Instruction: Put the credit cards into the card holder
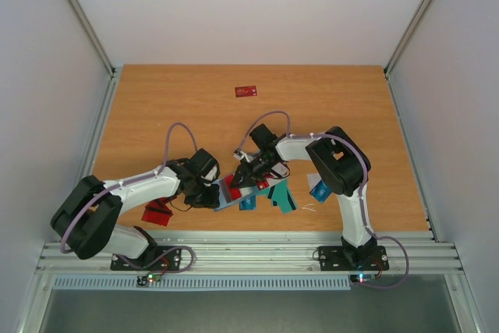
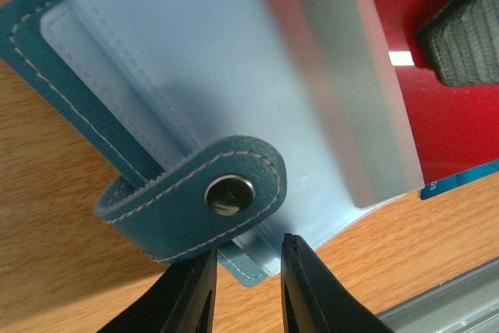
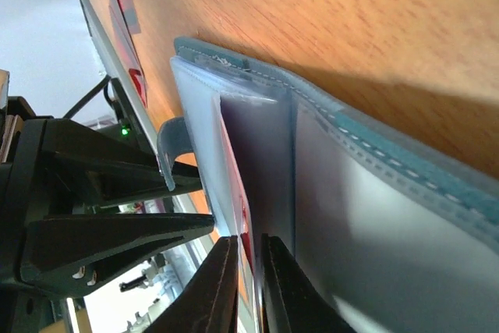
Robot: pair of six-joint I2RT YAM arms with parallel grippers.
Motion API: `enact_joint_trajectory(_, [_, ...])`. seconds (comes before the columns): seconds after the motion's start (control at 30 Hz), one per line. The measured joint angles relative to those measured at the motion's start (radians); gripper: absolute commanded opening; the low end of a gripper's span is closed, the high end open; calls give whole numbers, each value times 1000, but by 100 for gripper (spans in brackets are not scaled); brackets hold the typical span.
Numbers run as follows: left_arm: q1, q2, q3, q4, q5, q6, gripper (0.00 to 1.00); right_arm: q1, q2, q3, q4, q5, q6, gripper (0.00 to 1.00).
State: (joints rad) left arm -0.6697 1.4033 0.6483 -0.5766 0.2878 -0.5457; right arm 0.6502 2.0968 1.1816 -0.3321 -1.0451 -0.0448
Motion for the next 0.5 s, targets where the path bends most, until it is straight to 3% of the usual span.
enact_joint_trajectory(0.27, [0, 0, -1, 4, 2, -5, 25, 6, -41, 9, -116, 86, -35, 36])
enact_joint_trajectory(0.5, [0, -10, -11, 15, 1, -9, 26, 6, -81, 24, -204, 143, -67, 40])
